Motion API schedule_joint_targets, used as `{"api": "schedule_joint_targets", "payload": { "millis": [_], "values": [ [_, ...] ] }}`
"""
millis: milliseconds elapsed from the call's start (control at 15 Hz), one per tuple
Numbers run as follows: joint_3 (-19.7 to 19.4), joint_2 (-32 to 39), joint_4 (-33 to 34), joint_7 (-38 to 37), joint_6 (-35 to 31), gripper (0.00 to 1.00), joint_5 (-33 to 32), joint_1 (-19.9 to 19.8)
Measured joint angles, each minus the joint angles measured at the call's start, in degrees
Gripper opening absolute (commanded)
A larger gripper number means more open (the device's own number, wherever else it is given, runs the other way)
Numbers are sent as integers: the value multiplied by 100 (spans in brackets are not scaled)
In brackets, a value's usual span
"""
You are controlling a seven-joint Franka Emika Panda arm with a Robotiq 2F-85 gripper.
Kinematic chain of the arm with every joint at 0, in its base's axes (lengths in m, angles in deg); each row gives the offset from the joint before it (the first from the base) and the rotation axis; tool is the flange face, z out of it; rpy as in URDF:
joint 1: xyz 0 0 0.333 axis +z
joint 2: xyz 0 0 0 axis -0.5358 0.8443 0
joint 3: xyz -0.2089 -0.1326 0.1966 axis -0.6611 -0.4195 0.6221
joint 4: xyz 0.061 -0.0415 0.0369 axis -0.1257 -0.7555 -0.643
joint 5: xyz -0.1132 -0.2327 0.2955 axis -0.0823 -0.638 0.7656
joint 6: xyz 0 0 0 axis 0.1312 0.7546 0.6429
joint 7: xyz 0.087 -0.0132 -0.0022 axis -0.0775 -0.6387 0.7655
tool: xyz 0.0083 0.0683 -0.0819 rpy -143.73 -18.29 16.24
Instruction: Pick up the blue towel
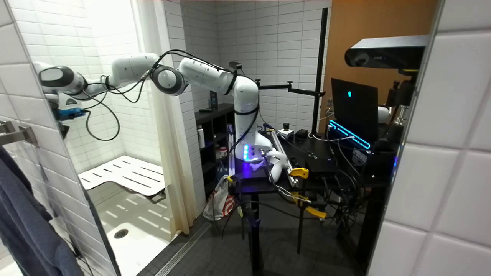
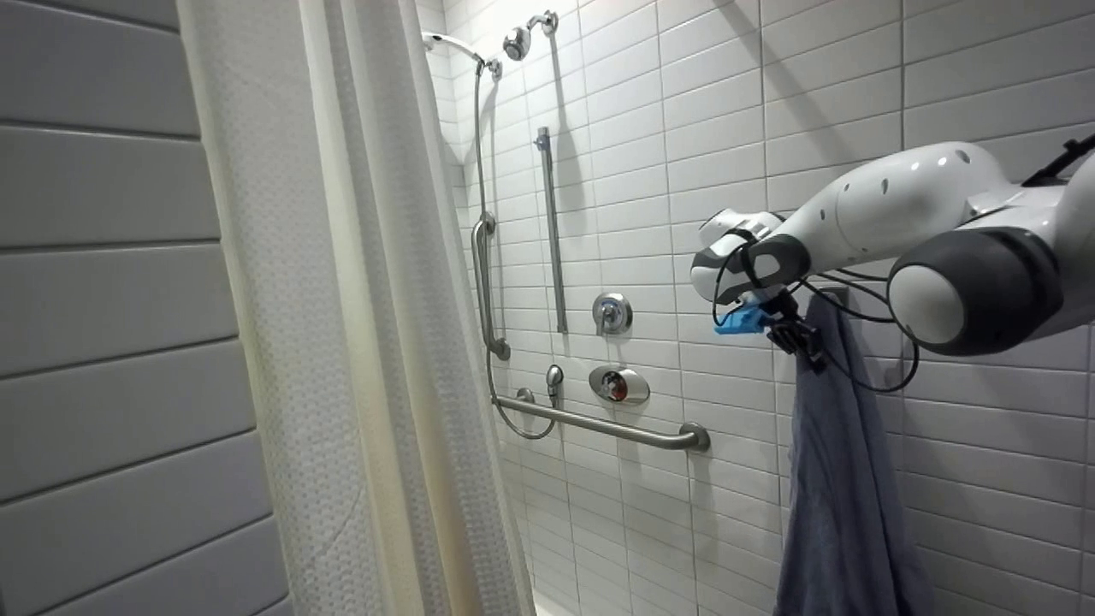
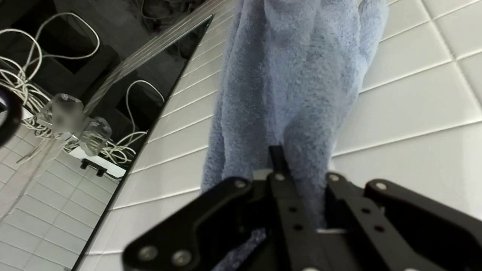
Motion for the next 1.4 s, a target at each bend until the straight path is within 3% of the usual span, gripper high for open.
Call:
{"api": "schedule_joint_targets", "payload": {
  "millis": [267,800,1200,1400],
  "values": [
    [-3,-1,23,95,13,1,-45,189],
    [31,-6,113,445,20,1,-11,200],
    [328,-425,415,1895,-12,1,17,266],
    [377,-578,1000,2799,148,1,80,318]
  ]
}}
